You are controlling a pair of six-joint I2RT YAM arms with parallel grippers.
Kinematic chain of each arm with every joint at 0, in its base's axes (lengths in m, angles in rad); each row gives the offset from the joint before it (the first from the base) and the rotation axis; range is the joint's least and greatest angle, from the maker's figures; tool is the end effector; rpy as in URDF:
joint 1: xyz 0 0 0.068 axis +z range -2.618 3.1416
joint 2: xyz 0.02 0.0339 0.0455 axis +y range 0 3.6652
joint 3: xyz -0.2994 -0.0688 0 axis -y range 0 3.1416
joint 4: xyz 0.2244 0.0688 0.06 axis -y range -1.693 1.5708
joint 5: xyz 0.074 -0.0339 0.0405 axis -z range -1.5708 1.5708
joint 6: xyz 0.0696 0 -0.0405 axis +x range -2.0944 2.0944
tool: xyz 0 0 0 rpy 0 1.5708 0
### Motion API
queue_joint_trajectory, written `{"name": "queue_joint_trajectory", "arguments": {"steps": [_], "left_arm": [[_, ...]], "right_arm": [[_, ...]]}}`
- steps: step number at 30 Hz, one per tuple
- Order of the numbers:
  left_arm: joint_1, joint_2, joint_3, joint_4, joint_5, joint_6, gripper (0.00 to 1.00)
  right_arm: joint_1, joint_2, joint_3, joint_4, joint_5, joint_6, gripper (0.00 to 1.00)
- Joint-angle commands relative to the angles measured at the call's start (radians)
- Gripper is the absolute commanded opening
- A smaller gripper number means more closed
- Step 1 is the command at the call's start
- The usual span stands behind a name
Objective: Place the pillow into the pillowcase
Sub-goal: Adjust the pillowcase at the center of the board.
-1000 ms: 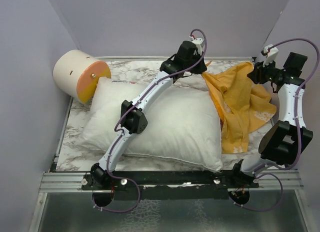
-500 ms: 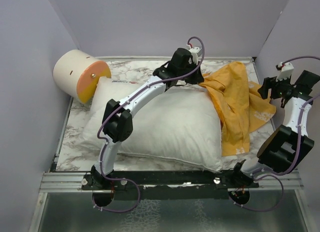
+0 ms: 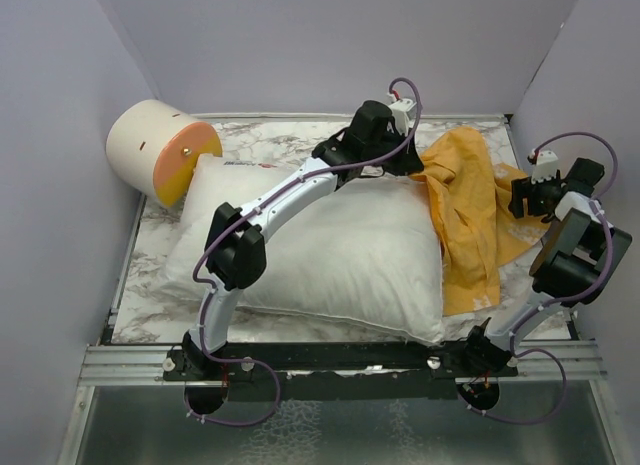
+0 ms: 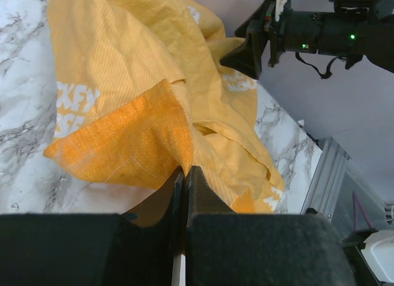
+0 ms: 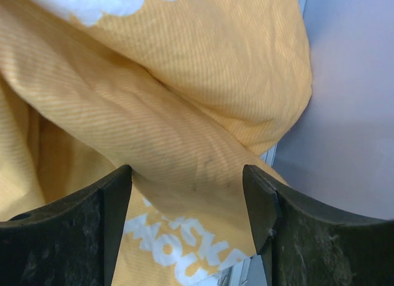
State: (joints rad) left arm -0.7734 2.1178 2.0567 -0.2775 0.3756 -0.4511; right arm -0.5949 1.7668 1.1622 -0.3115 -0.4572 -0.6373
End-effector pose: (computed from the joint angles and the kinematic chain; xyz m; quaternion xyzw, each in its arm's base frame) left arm 0.3644 -0.3915 0.3693 0.2351 0.7741 -0.4510 0.3770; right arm 0.3320 -0.1876 0.2207 -0.0924 0.9205 -0.0058 0.3796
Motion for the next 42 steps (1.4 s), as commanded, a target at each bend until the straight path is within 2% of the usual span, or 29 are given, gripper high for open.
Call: {"name": "queue_joint_trajectory", "arguments": {"steps": [1, 6, 7, 18, 20, 24, 29, 34, 37, 42], "left_arm": [[-0.016, -0.030, 0.020, 0.011, 0.041, -0.008, 0.00], [-0.025, -0.023, 0.025, 0.000, 0.041, -0.010, 0.00], [-0.026, -0.022, 0.027, -0.001, 0.040, -0.010, 0.00], [-0.036, -0.010, 0.034, -0.015, 0.047, -0.011, 0.00], [-0.039, -0.016, 0.027, -0.015, 0.049, -0.009, 0.00], [-0.039, -0.022, 0.011, -0.018, 0.054, -0.004, 0.00], [-0.040, 0.002, 0.023, -0.029, 0.061, 0.001, 0.00], [-0.046, 0.105, 0.138, -0.080, 0.064, 0.013, 0.00], [-0.052, 0.223, 0.287, -0.147, 0.063, 0.021, 0.00], [-0.057, 0.465, 0.667, -0.307, 0.028, 0.008, 0.02]], "right_arm": [[0.001, 0.045, 0.061, 0.079, 0.007, -0.038, 0.72], [0.007, 0.082, 0.072, 0.087, -0.018, -0.041, 0.70], [0.007, 0.084, 0.073, 0.087, -0.023, -0.040, 0.68], [0.009, 0.054, 0.098, 0.019, -0.100, -0.049, 0.27], [0.008, 0.054, 0.106, 0.000, -0.113, -0.054, 0.15], [0.007, -0.004, 0.109, -0.042, -0.175, -0.064, 0.02], [0.007, -0.262, 0.053, 0.073, -0.098, 0.033, 0.01], [0.003, -0.429, 0.175, 0.134, 0.086, 0.092, 0.01], [-0.031, -0.441, 0.218, 0.151, 0.178, 0.094, 0.01], [-0.173, -0.421, 0.148, 0.141, 0.148, 0.070, 0.01]]}}
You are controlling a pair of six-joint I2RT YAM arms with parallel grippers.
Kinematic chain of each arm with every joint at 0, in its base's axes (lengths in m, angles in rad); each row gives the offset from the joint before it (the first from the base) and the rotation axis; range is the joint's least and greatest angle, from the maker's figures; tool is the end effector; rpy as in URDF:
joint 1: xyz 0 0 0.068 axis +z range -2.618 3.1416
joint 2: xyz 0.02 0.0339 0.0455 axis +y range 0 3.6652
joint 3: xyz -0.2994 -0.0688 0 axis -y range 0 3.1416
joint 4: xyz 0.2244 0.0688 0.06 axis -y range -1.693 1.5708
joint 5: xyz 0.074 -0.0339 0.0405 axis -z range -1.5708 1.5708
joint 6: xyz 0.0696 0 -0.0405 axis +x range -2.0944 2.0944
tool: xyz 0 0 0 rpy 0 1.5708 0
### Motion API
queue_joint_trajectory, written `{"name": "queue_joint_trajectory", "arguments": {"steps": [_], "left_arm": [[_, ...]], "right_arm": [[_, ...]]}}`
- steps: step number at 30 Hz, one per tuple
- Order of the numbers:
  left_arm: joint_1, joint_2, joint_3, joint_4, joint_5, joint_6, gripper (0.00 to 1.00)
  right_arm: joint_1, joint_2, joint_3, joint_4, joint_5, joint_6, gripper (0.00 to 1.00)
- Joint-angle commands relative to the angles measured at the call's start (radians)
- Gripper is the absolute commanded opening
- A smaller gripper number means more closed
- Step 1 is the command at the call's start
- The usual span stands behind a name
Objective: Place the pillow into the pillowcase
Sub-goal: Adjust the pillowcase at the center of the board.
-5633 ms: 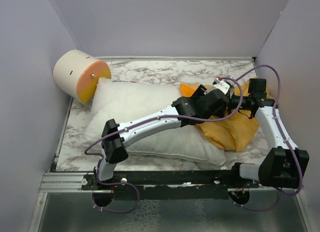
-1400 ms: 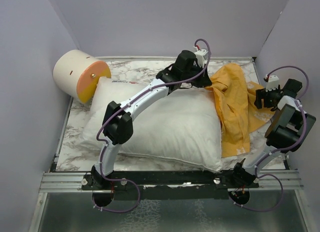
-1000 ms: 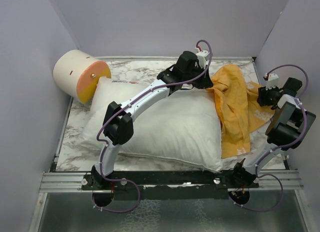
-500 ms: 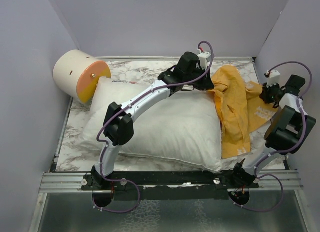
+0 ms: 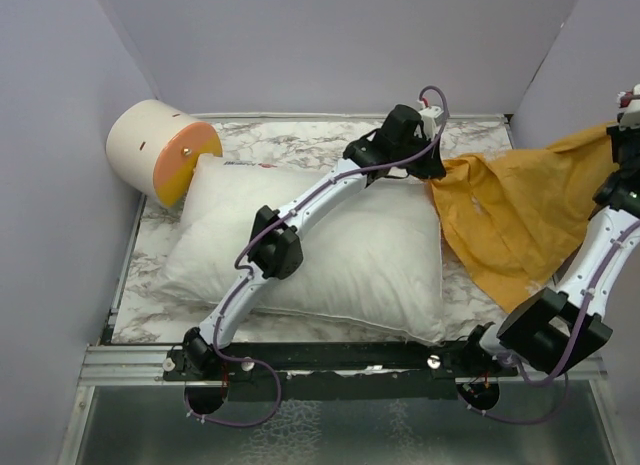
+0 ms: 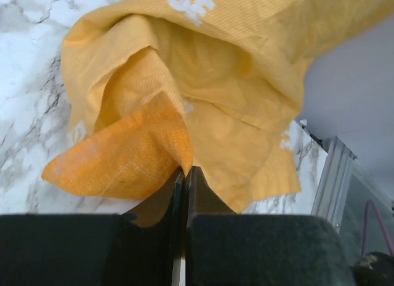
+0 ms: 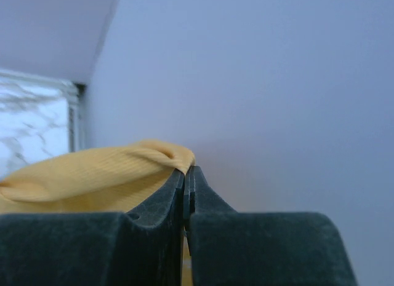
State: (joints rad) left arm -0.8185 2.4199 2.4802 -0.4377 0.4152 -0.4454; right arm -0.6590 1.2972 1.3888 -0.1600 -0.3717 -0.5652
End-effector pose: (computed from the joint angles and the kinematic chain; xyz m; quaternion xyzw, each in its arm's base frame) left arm 0.3848 -0.4522 0.3340 0.2639 0.7739 -0.4624 0.3429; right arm 0.2492 -0.1610 0.4725 -0.0923 0.7234 -0.2749 0.6266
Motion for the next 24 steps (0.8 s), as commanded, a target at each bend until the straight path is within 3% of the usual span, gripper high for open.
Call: {"name": "queue_joint_trajectory", "arguments": {"steps": [1, 2, 4, 6, 10, 15, 19, 24], "left_arm": [[-0.011, 0.195, 0.305, -0.168, -0.033, -0.004, 0.04], [-0.010, 0.201, 0.308, -0.168, -0.060, -0.009, 0.10], [-0.009, 0.197, 0.291, -0.177, -0.153, 0.001, 0.33], [-0.004, 0.187, 0.313, -0.206, -0.244, 0.021, 0.52], [0.014, 0.115, 0.335, -0.226, -0.347, 0.066, 0.71], [0.031, -0.072, 0.182, -0.159, -0.288, 0.128, 0.73], [0.042, -0.281, -0.122, 0.001, -0.177, 0.141, 0.73], [0.048, -0.550, -0.503, 0.231, -0.098, 0.148, 0.74]], "right_arm": [[-0.131, 0.042, -0.112, -0.017, 0.048, -0.023, 0.01], [-0.145, 0.034, -0.143, -0.030, 0.033, -0.051, 0.01], [-0.155, 0.005, -0.216, -0.064, -0.007, -0.115, 0.07], [-0.156, -0.039, -0.276, -0.122, -0.078, -0.170, 0.26], [-0.156, -0.115, -0.315, -0.279, -0.277, -0.216, 0.60], [-0.154, -0.074, -0.216, -0.531, -0.615, -0.275, 0.82], [-0.143, 0.059, -0.100, -0.859, -0.890, -0.490, 0.84], [-0.064, 0.142, -0.097, -1.078, -0.993, -0.686, 0.85]]}}
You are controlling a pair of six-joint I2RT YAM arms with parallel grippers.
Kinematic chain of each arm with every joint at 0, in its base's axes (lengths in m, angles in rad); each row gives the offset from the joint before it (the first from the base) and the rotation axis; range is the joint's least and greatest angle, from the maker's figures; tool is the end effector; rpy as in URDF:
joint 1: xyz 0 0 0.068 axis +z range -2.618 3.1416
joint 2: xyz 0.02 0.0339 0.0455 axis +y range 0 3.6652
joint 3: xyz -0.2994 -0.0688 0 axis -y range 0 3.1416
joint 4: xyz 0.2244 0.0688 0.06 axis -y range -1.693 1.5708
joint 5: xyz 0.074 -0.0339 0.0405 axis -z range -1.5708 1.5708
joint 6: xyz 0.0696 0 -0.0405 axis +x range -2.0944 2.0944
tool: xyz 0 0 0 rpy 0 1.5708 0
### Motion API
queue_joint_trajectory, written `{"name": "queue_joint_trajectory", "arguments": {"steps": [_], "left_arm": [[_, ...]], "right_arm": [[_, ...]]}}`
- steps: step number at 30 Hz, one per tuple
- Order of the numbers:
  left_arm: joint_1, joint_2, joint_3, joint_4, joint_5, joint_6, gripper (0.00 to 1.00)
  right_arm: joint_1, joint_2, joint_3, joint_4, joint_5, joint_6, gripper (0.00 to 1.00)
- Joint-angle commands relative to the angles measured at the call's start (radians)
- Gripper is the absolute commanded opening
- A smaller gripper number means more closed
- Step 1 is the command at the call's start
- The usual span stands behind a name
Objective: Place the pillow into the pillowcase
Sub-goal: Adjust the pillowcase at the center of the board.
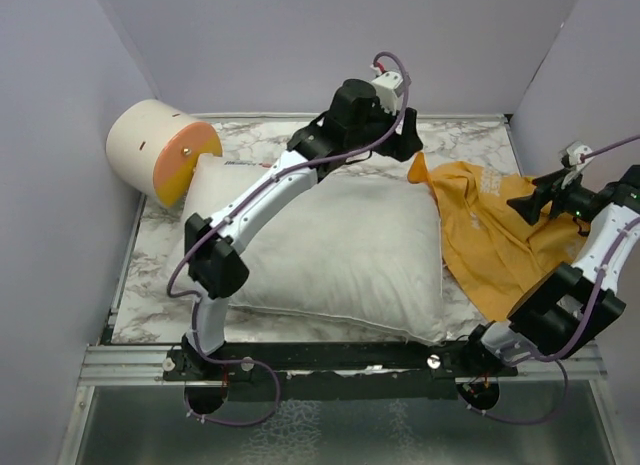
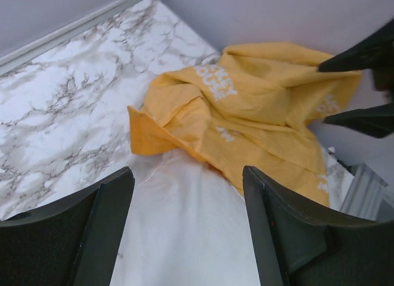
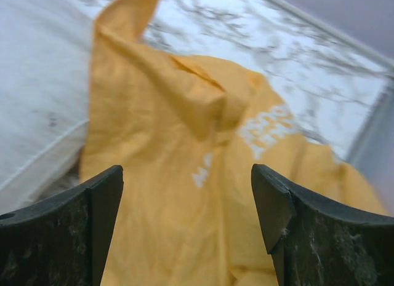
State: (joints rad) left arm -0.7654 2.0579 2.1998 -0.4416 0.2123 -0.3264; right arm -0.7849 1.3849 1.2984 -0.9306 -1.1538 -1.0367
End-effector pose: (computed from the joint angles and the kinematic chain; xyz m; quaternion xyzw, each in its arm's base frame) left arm 0.3572 -0.3636 0.4273 0.2356 0.7673 -0.3793 0.4602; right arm 0.2198 -0.1296 0.3612 -0.2491 0.7811 0.1407 0.5549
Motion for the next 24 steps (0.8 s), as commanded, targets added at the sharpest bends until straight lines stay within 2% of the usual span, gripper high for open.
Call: {"name": "queue_joint_trajectory", "arguments": {"steps": [1, 4, 8, 11, 14, 18, 20, 24], "left_arm": [[-0.005, -0.238, -0.299, 0.276, 0.118, 0.028, 0.76], [-0.004, -0.383, -0.513, 0.394, 0.133, 0.011, 0.83], [-0.005, -0.502, -0.742, 0.495, 0.183, -0.043, 0.86], [-0.003, -0.537, -0.853, 0.547, 0.199, -0.115, 0.86], [-0.004, -0.570, -0.939, 0.596, 0.196, -0.184, 0.85], [-0.010, -0.603, -0.976, 0.544, 0.108, -0.173, 0.84], [-0.029, -0.617, -0.967, 0.462, 0.035, -0.103, 0.84], [-0.116, -0.653, -0.967, 0.353, -0.143, 0.072, 0.84]], "right_arm": [[0.091, 0.058, -0.023, -0.304, -0.204, -0.220, 0.85], [0.180, 0.048, -0.090, -0.188, -0.151, -0.127, 0.85], [0.294, 0.042, -0.152, 0.190, 0.034, 0.276, 0.85], [0.358, 0.118, -0.102, 0.346, 0.192, 0.458, 0.84], [0.391, 0.228, 0.002, 0.411, 0.330, 0.576, 0.73], [0.402, 0.340, 0.122, 0.379, 0.361, 0.606, 0.67], [0.407, 0.342, 0.129, 0.314, 0.278, 0.557, 0.65], [0.418, 0.235, 0.032, 0.133, 0.067, 0.335, 0.65]]}}
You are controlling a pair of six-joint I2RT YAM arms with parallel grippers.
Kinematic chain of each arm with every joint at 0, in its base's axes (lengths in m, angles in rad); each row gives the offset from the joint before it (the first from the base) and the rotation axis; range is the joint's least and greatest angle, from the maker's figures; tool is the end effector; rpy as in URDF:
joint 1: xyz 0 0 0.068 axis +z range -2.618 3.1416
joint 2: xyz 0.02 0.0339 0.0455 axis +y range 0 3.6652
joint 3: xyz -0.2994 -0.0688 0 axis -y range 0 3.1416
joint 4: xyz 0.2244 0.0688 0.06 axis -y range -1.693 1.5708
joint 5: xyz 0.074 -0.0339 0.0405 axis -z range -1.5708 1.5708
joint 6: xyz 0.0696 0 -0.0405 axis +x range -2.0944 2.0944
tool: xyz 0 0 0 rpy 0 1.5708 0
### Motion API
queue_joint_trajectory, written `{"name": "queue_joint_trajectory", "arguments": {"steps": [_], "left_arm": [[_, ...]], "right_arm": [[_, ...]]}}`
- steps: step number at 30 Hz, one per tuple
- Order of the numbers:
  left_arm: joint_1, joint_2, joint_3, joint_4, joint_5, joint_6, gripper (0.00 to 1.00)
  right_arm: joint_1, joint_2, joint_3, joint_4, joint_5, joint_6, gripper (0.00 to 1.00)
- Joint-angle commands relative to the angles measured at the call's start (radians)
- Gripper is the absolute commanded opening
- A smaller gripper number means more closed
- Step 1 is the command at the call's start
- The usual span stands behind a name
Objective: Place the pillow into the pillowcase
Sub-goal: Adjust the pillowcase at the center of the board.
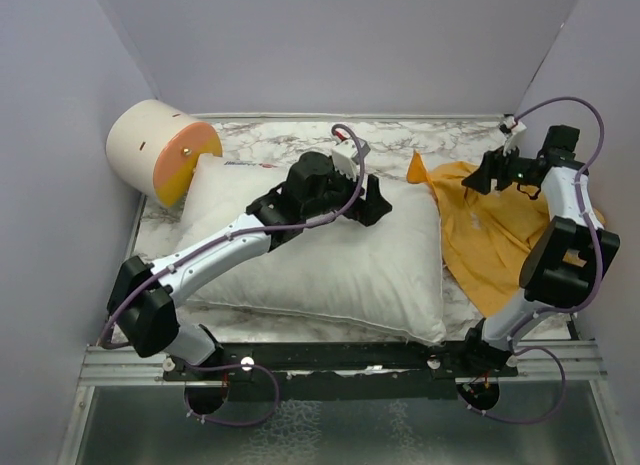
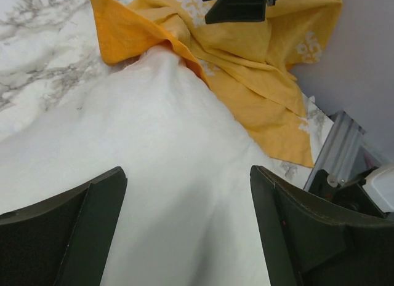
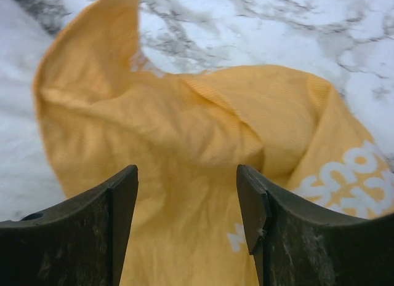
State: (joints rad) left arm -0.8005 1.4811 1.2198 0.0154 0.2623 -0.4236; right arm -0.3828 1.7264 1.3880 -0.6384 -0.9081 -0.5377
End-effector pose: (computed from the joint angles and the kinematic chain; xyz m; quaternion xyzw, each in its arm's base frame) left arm 0.2394 -0.2727 0.3773 0.2255 0.7528 -0.4347 0.4398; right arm 0.3576 -0.0848 0.2946 -0.1945 0.8468 0.2589 0.4219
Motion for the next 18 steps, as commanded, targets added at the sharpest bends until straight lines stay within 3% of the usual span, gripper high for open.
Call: {"name": "queue_joint_trajectory", "arguments": {"steps": [1, 5, 10, 14, 18], "left_arm": [[-0.112, -0.087, 0.008, -0.119, -0.237, 0.223, 0.85], [-0.206, -0.118, -0.008, -0.148, -0.311, 0.450, 0.88], [-0.233, -0.108, 0.006, -0.192, -0.193, 0.711, 0.99], [-0.237, 0.000, 0.155, -0.272, -0.240, 0.785, 0.99], [-0.247, 0.095, 0.227, -0.330, -0.232, 0.852, 0.99]], "right_arm": [[0.016, -0.142, -0.092, -0.186, -0.198, -0.204, 0.65], [0.016, -0.234, -0.165, -0.228, -0.220, -0.274, 0.65], [0.016, -0.217, -0.108, -0.197, -0.259, -0.184, 0.65], [0.026, -0.159, -0.045, -0.187, -0.303, -0.116, 0.65], [0.028, -0.162, -0.084, -0.126, -0.296, -0.064, 0.65]]}}
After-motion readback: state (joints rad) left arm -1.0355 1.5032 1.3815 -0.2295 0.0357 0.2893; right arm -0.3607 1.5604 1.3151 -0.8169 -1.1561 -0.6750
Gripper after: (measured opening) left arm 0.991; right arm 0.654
